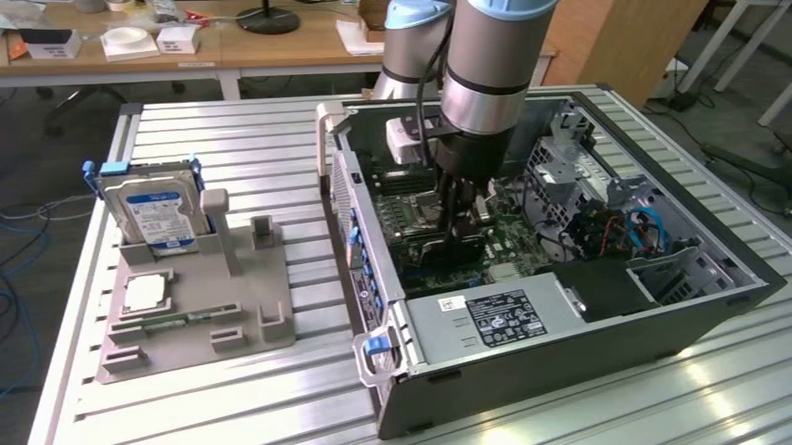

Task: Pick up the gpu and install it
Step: 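Insert the gpu into the slot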

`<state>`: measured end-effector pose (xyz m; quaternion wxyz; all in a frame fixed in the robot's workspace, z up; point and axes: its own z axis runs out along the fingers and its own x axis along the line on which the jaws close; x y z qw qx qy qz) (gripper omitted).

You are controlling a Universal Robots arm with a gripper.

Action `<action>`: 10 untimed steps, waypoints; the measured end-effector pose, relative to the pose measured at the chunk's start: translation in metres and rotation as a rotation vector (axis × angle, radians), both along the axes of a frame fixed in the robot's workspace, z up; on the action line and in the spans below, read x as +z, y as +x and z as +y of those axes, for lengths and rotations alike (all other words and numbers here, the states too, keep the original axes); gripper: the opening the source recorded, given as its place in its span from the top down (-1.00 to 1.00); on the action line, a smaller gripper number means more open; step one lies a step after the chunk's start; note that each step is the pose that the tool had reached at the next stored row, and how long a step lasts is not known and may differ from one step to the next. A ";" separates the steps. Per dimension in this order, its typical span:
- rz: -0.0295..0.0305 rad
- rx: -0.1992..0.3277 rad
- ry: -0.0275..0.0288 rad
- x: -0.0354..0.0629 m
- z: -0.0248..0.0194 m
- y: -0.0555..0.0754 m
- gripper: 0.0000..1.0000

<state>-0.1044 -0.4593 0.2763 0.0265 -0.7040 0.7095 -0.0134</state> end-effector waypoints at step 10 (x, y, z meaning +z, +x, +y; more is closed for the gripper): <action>-0.0007 0.000 0.0049 0.0000 0.0000 0.000 0.80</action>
